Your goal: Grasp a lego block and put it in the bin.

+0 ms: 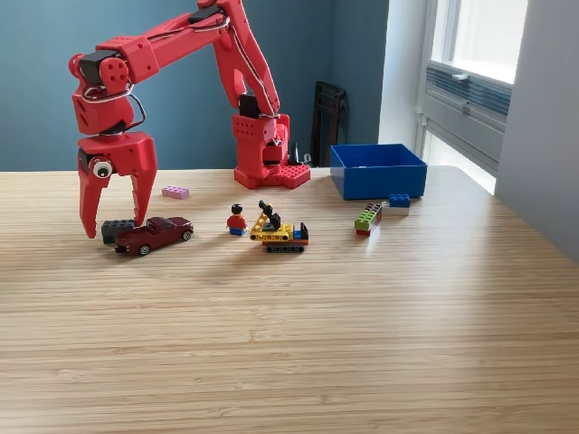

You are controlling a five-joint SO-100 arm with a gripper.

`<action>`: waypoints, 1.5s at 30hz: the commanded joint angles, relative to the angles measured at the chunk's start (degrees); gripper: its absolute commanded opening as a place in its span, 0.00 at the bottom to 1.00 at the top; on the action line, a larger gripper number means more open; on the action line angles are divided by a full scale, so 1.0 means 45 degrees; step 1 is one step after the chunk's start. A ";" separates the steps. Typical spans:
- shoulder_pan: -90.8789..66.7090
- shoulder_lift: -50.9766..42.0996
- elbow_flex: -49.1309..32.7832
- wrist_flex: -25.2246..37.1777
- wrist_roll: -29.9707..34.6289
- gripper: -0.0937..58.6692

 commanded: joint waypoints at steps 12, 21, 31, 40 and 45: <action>0.0098 0.0312 0.0176 -0.0215 0.0254 0.29; 0.0098 0.0312 0.0137 -0.0195 0.0410 0.00; -0.0039 0.0312 -0.2148 0.1953 0.0527 0.00; -0.0820 0.0332 -0.5898 0.4668 0.0703 0.00; -0.2070 0.0371 -0.6191 0.5293 0.0664 0.00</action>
